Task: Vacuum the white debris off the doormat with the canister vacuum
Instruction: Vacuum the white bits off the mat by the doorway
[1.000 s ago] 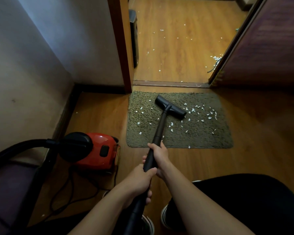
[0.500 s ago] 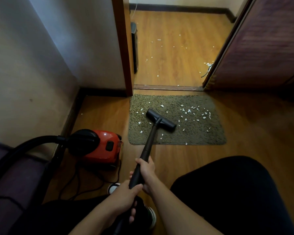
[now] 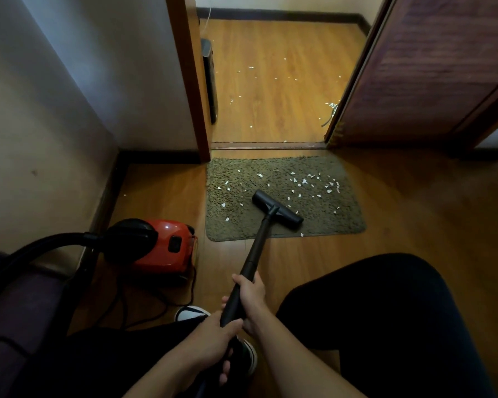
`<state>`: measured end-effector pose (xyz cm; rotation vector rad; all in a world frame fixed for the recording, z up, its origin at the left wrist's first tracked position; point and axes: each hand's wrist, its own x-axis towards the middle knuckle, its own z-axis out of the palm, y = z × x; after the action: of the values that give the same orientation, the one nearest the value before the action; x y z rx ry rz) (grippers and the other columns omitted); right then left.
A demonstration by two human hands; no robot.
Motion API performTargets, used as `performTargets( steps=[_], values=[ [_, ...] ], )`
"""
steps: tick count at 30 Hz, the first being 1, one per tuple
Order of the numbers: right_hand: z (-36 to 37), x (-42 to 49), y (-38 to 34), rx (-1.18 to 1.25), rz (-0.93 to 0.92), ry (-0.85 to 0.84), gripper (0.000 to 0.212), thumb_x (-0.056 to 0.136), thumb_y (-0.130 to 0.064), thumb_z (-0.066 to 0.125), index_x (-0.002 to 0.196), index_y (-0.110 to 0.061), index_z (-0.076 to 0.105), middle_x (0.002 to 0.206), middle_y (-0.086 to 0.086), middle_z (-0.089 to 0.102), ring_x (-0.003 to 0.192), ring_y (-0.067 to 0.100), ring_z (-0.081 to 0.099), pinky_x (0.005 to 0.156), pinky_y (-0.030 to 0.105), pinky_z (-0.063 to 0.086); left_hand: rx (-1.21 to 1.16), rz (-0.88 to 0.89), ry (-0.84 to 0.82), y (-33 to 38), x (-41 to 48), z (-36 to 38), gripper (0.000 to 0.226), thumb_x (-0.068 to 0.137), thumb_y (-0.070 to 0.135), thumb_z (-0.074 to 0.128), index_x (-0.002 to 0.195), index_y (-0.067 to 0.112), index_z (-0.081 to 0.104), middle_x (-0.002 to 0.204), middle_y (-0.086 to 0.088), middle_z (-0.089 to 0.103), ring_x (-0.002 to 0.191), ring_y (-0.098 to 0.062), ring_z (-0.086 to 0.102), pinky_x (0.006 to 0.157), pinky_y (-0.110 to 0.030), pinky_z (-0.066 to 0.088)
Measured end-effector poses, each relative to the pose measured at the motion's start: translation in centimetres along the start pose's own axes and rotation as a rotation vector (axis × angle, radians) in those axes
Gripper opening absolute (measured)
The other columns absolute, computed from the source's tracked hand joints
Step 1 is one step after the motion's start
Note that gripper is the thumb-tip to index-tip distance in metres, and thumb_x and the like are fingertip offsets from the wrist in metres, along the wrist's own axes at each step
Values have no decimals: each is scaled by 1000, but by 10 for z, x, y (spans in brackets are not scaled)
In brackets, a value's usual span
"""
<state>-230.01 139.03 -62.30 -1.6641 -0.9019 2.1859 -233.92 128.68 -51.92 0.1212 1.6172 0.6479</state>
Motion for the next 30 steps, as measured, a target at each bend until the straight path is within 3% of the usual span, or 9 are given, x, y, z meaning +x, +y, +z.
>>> performTargets(
  steps=[3,13,20,26,30],
  values=[
    [-10,9,-12,12,-3,14,45,100,-9,57,142,-15,40,87,17,55,39,20,61,39,28,51,-2,18,-12,11,11,8,30,104,35,47,132,27,41,72,-8,54,42,-13,53,40,-24,45],
    [-38,50,-63,5,-37,37,39,100,-10,58,137,-13,46,84,17,56,41,21,61,40,29,51,45,56,-66,65,49,33,20,105,35,44,122,25,43,57,-5,53,43,-18,50,42,-26,46],
    [-53,92,-102,-16,-61,59,32,99,-9,58,130,-7,49,80,16,55,37,20,60,37,27,49,12,58,-68,111,77,51,14,106,34,43,117,27,44,74,-7,48,43,-11,49,43,-26,46],
    [-63,123,-132,-22,-83,54,32,99,-7,59,129,-9,48,75,16,54,36,19,59,36,28,49,-29,74,-65,141,102,63,3,106,33,44,106,30,46,73,-6,47,43,-10,47,41,-23,44],
    [-71,140,-148,-14,-99,49,24,99,-8,59,121,-12,50,75,16,54,38,20,58,36,27,49,-28,98,-54,157,119,73,6,106,32,43,110,29,46,71,-6,46,41,-10,46,39,-22,44]
  ],
)
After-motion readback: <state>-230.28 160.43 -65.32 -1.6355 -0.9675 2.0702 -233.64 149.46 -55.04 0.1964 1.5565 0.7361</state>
